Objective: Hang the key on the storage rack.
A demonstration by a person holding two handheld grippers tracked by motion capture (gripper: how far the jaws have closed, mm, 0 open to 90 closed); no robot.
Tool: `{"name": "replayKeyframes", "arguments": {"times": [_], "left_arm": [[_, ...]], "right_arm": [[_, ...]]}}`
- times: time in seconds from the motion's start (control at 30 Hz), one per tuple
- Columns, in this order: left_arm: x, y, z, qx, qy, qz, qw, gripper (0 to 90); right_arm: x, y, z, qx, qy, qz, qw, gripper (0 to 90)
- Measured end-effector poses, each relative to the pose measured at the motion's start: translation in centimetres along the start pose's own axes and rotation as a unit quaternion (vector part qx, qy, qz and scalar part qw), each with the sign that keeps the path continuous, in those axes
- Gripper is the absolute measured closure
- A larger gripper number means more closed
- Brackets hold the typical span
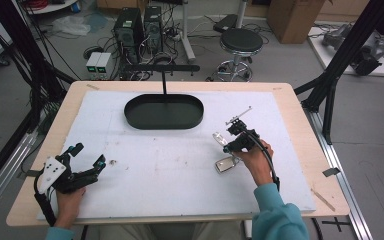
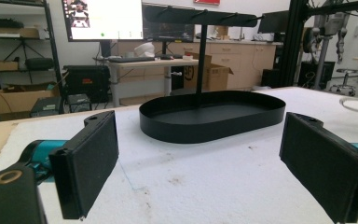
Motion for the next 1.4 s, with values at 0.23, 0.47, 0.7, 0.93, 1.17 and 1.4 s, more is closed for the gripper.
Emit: {"name": "replayKeyframes", "arguments": {"times": [0.23,0.47,0.7,0.93,1.17,1.4], "left_arm": [[0.0,0.0,0.0,0.000,0.000,0.000,1.0000,12.0],[0.0,0.0,0.0,0.000,0.000,0.000,1.0000,12.0],[0.0,0.0,0.0,0.001,0.000,0.001,1.0000,12.0],[0.0,0.0,0.0,0.001,0.000,0.001,1.0000,12.0],[0.0,0.0,0.0,0.001,0.000,0.002,1.0000,12.0],[-0.1,0.0,0.0,0.000,0.000,0.001,1.0000,12.0]], "right_arm": [[0.4,1.7,1.5,0.083,0.049,-0.006,0.9953,75.4],[0.9,3.2,2.9,0.160,0.070,0.002,0.9847,75.5],[0.7,5.0,4.1,0.214,0.105,0.026,0.9708,75.5],[1.2,6.9,5.0,0.253,0.142,0.041,0.9563,75.4],[1.6,9.2,6.2,0.277,0.173,0.059,0.9431,75.4],[1.7,11.4,7.0,0.291,0.185,0.077,0.9355,75.4]]}}
Point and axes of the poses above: each handheld gripper's, and its own axes: z roughly backward along the jaws, y roughly out of its top, x roughly to its right, the point moved 9 cm from there along -z, roughly forward along the jaws, and after that the axes turned 1 degree about -y, right-handed, at the moved point
